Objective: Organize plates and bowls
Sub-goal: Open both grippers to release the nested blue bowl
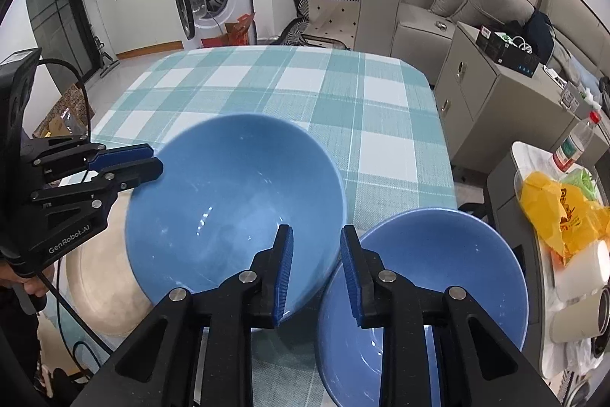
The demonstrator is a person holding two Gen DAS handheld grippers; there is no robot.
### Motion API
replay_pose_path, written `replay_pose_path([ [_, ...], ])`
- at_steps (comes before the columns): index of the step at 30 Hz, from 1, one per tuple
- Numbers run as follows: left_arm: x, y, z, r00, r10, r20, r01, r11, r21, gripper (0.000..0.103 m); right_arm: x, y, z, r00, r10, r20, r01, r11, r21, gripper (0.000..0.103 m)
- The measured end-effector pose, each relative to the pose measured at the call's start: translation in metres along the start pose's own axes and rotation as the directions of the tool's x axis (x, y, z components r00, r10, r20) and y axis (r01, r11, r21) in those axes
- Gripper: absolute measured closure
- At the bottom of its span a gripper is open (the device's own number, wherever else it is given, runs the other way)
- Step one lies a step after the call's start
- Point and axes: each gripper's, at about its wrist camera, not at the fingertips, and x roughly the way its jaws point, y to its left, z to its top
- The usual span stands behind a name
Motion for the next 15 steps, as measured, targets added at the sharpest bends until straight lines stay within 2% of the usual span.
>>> replay_pose_path([
  [1,-0.002,0.001,0.001,1.000,-0.003,0.004,0.003,1.000,-0.003,0.088,-0.002,0.000,0.001,1.000,0.001,0.005,-0.001,1.000,-0.001,0.075],
  [3,-0.006,0.002,0.003,1.000,-0.012,0.015,0.012,1.000,-0.009,0.081,-0.004,0.000,0.002,1.000,0.018,0.009,-0.018,1.000,0.001,0.069],
  [5,-0.011,0.003,0.004,0.999,-0.022,0.030,0.022,1.000,-0.011,0.060,-0.007,0.000,0.002,0.999,0.036,0.018,-0.036,0.999,-0.003,0.056],
  [6,-0.013,0.003,0.005,0.999,-0.026,0.036,0.027,1.000,-0.013,0.057,-0.009,0.001,0.002,0.999,0.039,0.024,-0.039,0.999,-0.005,0.053],
  [8,-0.016,0.003,0.007,0.999,-0.033,0.042,0.033,0.999,-0.012,0.055,-0.010,0.001,0.002,0.999,0.043,0.030,-0.043,0.999,-0.001,0.041],
  [9,-0.017,0.002,0.007,0.999,-0.033,0.042,0.033,0.999,-0.010,0.055,-0.011,0.001,0.003,0.999,0.043,0.033,-0.044,0.999,0.005,0.031],
  [12,-0.019,0.003,0.010,0.997,-0.055,0.053,0.056,0.998,-0.017,0.054,-0.014,-0.002,0.004,0.998,0.039,0.053,-0.040,0.999,0.026,0.023],
  [13,-0.020,0.003,0.011,0.996,-0.066,0.053,0.068,0.997,-0.024,0.054,-0.015,-0.004,0.004,0.998,0.040,0.053,-0.042,0.998,0.036,0.017],
  [15,-0.021,0.004,0.013,0.994,-0.089,0.057,0.091,0.995,-0.033,0.050,-0.017,-0.008,0.006,0.998,0.044,0.054,-0.047,0.997,0.057,0.014],
])
